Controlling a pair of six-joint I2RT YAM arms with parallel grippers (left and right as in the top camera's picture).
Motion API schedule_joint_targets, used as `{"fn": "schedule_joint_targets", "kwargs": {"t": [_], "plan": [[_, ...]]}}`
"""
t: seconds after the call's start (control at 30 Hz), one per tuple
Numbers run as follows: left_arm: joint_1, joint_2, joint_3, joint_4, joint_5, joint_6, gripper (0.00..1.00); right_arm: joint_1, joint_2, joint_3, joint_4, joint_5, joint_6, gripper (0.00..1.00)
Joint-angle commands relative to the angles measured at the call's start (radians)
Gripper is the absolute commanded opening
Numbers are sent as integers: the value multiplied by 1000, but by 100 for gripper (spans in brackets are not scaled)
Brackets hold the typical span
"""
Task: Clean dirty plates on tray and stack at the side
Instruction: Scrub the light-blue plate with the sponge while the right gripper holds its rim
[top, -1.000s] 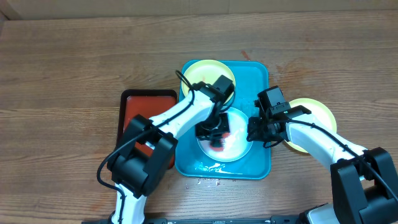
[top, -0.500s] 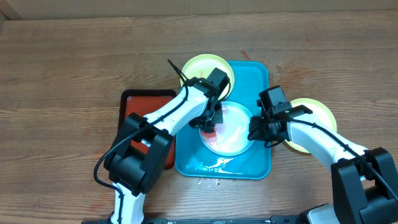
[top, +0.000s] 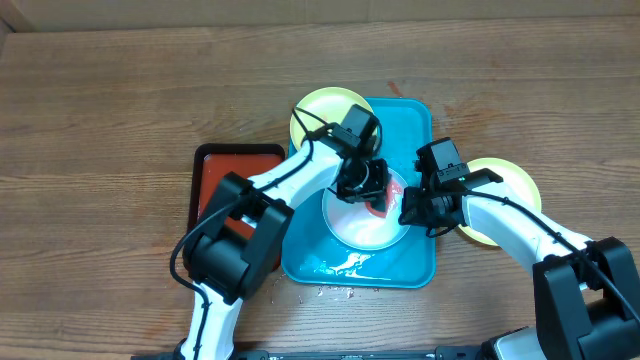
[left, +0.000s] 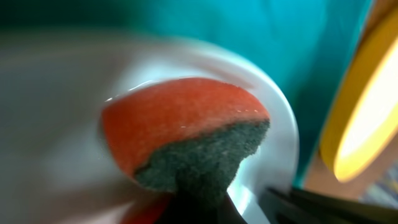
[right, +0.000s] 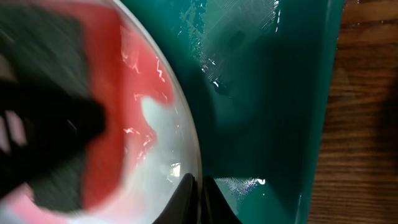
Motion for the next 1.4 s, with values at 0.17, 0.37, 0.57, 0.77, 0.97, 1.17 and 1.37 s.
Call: {"fn": "schedule_joint_targets", "kwargs": {"t": [0.17, 0.37, 0.57, 0.77, 0.97, 1.17, 1.37], "plan": [[-60, 48, -8, -117, 117, 23, 4, 4, 5, 14, -1, -3, -15, 4], [-24, 18, -8, -282, -59, -7, 4, 4, 5, 14, -1, -3, -15, 4], [-5, -83, -8, -375, -335, -12, 4, 4, 5, 14, -1, -3, -15, 4], [-10, -111, -8, -380, -619, 0, 4, 4, 5, 14, -1, -3, -15, 4], [-10, -105, -10, -295, -623, 70, 4, 4, 5, 14, -1, -3, -15, 4], [-11, -104, -11, -135, -283, 55, 4, 4, 5, 14, -1, -3, -15, 4], [-37, -83, -17, -63, -125, 14, 4, 4, 5, 14, -1, -3, -15, 4]]}}
